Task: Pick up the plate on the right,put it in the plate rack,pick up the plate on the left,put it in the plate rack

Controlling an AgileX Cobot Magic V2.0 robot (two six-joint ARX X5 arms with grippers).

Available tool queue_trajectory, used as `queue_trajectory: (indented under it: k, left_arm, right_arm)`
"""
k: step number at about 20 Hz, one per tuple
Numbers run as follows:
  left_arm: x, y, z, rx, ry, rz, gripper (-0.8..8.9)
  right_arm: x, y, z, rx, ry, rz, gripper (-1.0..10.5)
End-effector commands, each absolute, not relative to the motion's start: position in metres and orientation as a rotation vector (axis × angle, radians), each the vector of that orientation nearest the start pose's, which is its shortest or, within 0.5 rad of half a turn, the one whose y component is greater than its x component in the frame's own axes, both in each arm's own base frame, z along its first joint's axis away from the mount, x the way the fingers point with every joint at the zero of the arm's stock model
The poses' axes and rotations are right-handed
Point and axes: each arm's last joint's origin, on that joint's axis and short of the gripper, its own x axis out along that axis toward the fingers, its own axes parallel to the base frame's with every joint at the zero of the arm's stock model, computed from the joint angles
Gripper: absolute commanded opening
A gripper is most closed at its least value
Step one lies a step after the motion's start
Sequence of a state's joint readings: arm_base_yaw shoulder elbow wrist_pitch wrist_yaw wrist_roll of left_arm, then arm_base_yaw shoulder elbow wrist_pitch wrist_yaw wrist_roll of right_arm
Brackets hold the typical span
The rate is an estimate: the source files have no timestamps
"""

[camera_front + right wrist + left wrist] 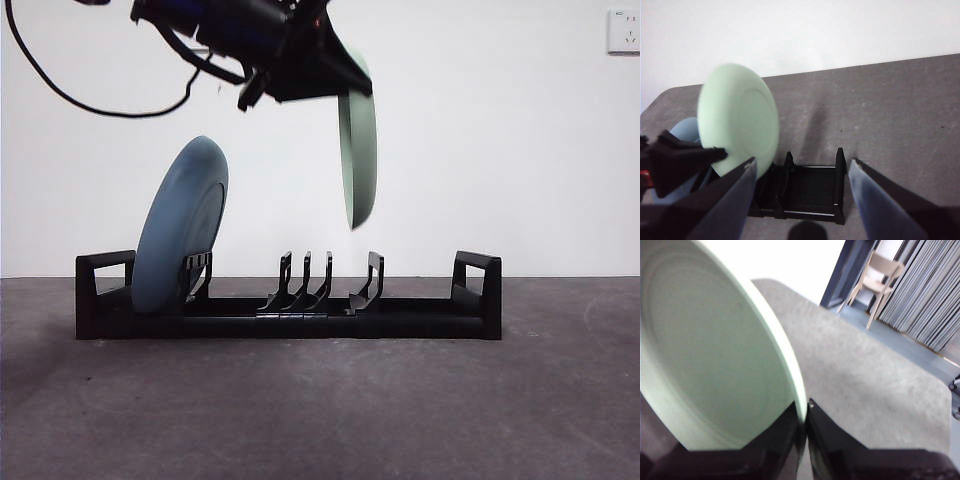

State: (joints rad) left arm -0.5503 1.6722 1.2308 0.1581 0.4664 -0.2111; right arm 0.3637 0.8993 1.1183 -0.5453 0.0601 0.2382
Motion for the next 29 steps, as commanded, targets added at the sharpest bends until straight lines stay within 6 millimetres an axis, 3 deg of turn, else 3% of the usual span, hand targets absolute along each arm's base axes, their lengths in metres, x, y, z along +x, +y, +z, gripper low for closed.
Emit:
queue_trajectory:
  k: [1, 11, 24, 29]
  left_arm:
    - [0.325, -0.214, 0.277, -0.164, 0.447, -0.972, -0.09]
    - [0.321, -0.215, 0.259, -0.052, 0.558, -0.94, -0.01]
    - [0.319, -0.216, 0.256, -0.002, 0.571, -0.944, 0.01]
    - [0.318, -0.216, 0.254, 0.003, 0.591, -0.935, 1.11]
  right_arm:
    - [0.165, 0.059, 0.391, 0.155, 0.348, 0.252, 3.1]
    - [0.165, 0.058, 0.391, 0.15, 0.339, 0.226, 3.1]
    - [0.165, 0.058, 0.392, 0.152, 0.336, 0.229, 3.1]
    - [0.165, 0.058, 0.392, 0.152, 0.336, 0.23, 3.1]
